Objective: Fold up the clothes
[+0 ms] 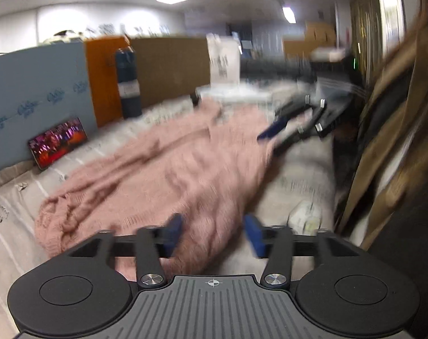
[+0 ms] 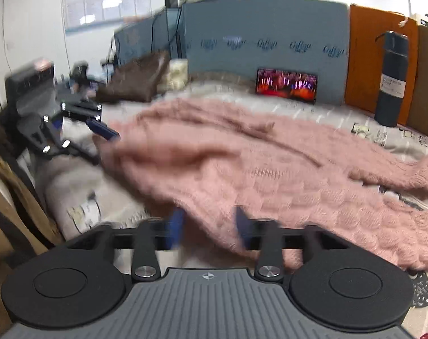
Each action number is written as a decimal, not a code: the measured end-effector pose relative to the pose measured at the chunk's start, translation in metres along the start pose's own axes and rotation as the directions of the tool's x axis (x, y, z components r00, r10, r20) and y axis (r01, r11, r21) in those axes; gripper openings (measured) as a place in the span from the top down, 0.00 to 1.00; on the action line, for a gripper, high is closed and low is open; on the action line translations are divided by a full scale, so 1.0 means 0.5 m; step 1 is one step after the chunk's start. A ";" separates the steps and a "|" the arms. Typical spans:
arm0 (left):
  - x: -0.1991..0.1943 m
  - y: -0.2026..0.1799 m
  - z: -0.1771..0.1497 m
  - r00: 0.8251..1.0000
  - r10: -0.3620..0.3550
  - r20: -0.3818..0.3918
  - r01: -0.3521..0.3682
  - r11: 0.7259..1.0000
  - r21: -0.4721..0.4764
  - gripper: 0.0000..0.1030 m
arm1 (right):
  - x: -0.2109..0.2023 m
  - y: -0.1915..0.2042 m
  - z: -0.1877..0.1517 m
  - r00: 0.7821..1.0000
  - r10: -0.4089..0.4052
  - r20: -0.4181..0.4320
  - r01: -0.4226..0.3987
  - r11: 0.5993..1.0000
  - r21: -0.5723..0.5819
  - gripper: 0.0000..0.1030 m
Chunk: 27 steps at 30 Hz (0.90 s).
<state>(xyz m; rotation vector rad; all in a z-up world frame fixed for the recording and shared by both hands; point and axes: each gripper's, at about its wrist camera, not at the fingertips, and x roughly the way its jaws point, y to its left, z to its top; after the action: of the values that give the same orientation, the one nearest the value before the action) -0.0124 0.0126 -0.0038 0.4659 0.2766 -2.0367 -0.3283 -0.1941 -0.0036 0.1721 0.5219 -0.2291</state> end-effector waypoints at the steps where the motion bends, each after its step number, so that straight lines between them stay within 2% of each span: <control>1: -0.011 0.011 0.005 0.999 0.014 0.049 -0.012 0.999 -0.037 0.30 | -0.014 -0.010 0.007 0.999 -0.002 0.035 0.001 1.000 0.015 0.44; 2: -0.020 0.022 0.010 0.995 0.036 0.097 -0.029 0.997 -0.075 0.27 | -0.026 -0.023 0.014 0.997 -0.022 0.072 0.020 1.000 0.023 0.41; 4: -0.023 0.054 0.018 0.978 0.148 0.145 -0.123 0.978 -0.168 0.22 | -0.044 -0.060 0.028 0.987 -0.088 0.136 0.080 0.995 0.065 0.26; 6: -0.007 0.094 0.023 0.951 0.283 0.125 -0.247 0.937 -0.247 0.22 | -0.056 -0.108 0.040 0.966 -0.181 0.186 0.157 0.978 0.133 0.25; 7: 0.006 0.114 0.024 0.933 0.347 0.099 -0.309 0.910 -0.276 0.23 | -0.057 -0.140 0.044 0.948 -0.247 0.199 0.208 0.958 0.199 0.25; 9: 0.034 0.152 0.026 0.890 0.454 0.034 -0.423 0.853 -0.306 0.23 | -0.055 -0.210 0.051 0.908 -0.363 0.209 0.280 0.897 0.341 0.25; 10: 0.047 0.168 0.028 0.872 0.489 0.004 -0.466 0.833 -0.299 0.24 | -0.050 -0.246 0.052 0.890 -0.415 0.192 0.310 0.856 0.412 0.25; 12: 0.071 0.193 0.030 0.846 0.532 -0.046 -0.524 0.811 -0.260 0.26 | -0.035 -0.313 0.054 0.851 -0.507 0.138 0.367 0.762 0.533 0.25; 13: 0.085 0.203 0.032 0.843 0.533 -0.067 -0.532 0.812 -0.240 0.26 | -0.025 -0.343 0.054 0.831 -0.546 0.103 0.395 0.711 0.582 0.26; 14: 0.099 0.212 0.033 0.847 0.524 -0.087 -0.529 0.817 -0.227 0.26 | -0.015 -0.364 0.053 0.818 -0.570 0.078 0.419 0.684 0.597 0.27; 16: 0.120 0.224 0.031 0.860 0.493 -0.128 -0.510 0.835 -0.208 0.35 | 0.006 -0.407 0.051 0.790 -0.613 0.027 0.465 0.627 0.625 0.28; 18: 0.144 0.236 0.027 0.869 0.463 -0.174 -0.491 0.851 -0.186 0.43 | 0.030 -0.428 0.055 0.778 -0.628 -0.009 0.494 0.603 0.627 0.28; 20: 0.166 0.245 0.016 0.872 0.435 -0.226 -0.476 0.860 -0.184 0.47 | 0.056 -0.443 0.060 0.777 -0.628 -0.049 0.522 0.598 0.608 0.30; 21: 0.170 0.247 0.012 0.874 0.427 -0.232 -0.472 0.859 -0.196 0.48 | 0.067 -0.447 0.061 0.773 -0.630 -0.066 0.536 0.594 0.600 0.36; 23: 0.164 0.235 0.010 0.880 0.422 -0.217 -0.464 0.861 -0.210 0.67 | 0.087 -0.451 0.061 0.774 -0.626 -0.101 0.556 0.594 0.582 0.52; 24: 0.160 0.227 0.010 0.884 0.419 -0.209 -0.459 0.862 -0.214 0.81 | 0.094 -0.449 0.061 0.774 -0.623 -0.112 0.563 0.597 0.572 0.63; 25: 0.159 0.213 0.011 0.879 0.432 -0.201 -0.469 0.862 -0.195 0.83 | 0.100 -0.446 0.063 0.774 -0.623 -0.113 0.569 0.605 0.558 0.72; 27: 0.160 0.187 0.017 0.855 0.485 -0.183 -0.511 0.848 -0.139 0.85 | 0.095 -0.432 0.071 0.778 -0.623 -0.080 0.559 0.630 0.539 0.83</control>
<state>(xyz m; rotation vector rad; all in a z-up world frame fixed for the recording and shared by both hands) 0.0327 -0.0987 -0.0311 0.5075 0.3808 -1.4538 -0.3275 -0.4176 -0.0200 0.5374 0.3698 -1.0490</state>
